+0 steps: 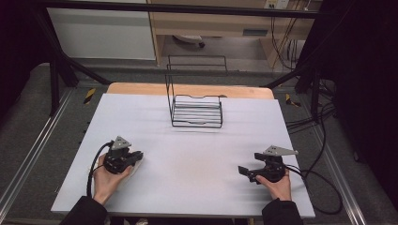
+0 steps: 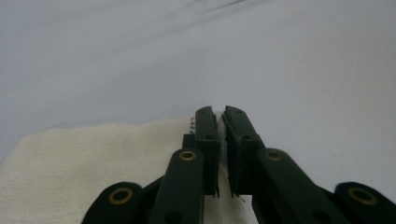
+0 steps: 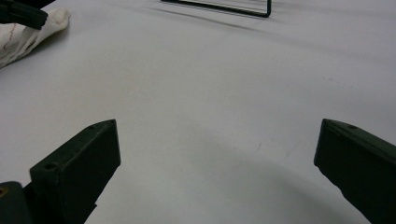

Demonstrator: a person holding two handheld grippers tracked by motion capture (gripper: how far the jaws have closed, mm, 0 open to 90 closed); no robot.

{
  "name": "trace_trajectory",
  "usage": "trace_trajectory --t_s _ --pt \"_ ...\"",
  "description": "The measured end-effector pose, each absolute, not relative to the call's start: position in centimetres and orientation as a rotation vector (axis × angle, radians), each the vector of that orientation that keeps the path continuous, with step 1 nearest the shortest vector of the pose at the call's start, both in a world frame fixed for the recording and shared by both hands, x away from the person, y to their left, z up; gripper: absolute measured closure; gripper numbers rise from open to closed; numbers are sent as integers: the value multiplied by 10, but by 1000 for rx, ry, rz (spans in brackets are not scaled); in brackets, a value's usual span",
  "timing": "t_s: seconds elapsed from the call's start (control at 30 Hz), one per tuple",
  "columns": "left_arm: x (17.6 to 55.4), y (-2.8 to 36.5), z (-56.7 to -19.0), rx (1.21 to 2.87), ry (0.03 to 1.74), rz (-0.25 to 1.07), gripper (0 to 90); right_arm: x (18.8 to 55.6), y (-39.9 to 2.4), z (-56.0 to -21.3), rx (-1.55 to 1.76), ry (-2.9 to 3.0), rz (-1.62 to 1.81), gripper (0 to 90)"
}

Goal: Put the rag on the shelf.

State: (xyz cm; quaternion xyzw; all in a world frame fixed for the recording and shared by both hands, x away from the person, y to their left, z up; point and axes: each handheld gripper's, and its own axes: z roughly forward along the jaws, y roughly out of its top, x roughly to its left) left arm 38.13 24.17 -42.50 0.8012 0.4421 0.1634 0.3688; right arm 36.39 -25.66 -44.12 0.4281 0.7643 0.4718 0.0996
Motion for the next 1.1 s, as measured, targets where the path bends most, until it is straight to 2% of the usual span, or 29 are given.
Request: trace_trajectory --t_s 0.3,0.77,1.1 --pt "387 218 -421 2003 1131 352 842 364 -257 -441 1264 2260 1394 10" --pt "396 165 -430 2038 1070 353 840 364 -257 -441 1261 2257 1396 11" --pt "400 161 -436 2073 1018 346 807 365 -256 -442 1253 2261 1388 12"
